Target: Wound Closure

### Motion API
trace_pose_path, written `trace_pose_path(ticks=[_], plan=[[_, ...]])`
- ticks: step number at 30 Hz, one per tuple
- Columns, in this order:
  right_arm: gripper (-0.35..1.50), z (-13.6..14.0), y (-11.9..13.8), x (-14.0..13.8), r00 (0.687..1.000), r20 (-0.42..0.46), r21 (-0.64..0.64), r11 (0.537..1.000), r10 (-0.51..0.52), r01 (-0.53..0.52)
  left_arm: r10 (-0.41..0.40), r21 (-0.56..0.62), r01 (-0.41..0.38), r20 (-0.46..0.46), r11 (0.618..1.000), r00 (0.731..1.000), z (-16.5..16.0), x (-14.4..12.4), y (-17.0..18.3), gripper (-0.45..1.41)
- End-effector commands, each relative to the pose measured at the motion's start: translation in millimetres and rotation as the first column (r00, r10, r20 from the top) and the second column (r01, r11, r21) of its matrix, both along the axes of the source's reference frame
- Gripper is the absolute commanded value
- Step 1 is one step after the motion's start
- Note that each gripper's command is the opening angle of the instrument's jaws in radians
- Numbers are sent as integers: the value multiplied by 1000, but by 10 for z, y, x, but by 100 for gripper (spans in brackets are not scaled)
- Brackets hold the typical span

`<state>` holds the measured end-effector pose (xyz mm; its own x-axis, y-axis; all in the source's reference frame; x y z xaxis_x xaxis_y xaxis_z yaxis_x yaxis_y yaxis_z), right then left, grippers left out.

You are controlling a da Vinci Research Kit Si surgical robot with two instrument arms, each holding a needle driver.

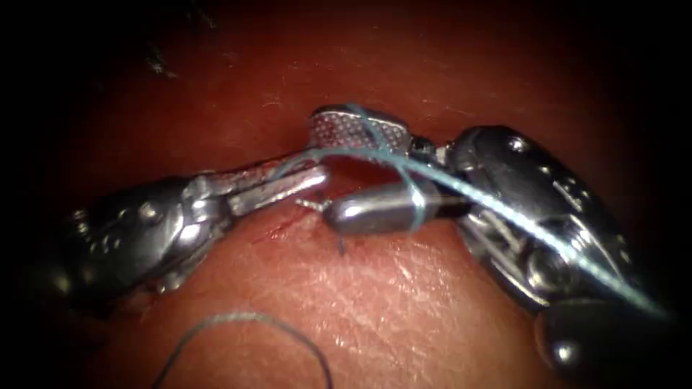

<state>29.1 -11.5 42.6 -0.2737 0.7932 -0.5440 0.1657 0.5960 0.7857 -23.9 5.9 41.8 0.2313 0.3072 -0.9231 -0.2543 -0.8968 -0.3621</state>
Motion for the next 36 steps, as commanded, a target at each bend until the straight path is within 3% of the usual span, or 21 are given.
trace_pose_path(ticks=[1, 6, 24, 36], plan=[[69, 3, -6, 10, 1000, -6, 3, 1000, -2, 2, 0, 3, 0, 1, 1000, 1000, 6, -6, -6, -45], [58, 9, -8, 12, 1000, 3, 3, 1000, 12, -12, 0, 6, 0, 1, 1000, 1000, 1, -7, -9, -45], [53, 19, -5, 9, 998, 26, -4, 999, 53, -53, 14, 1, -14, 15, 1000, 1000, -11, -9, -22, -45], [54, 16, -3, 7, 999, -17, 80, 996, 49, -47, 32, -8, -32, 22, 999, 999, -8, -16, -36, -45]])
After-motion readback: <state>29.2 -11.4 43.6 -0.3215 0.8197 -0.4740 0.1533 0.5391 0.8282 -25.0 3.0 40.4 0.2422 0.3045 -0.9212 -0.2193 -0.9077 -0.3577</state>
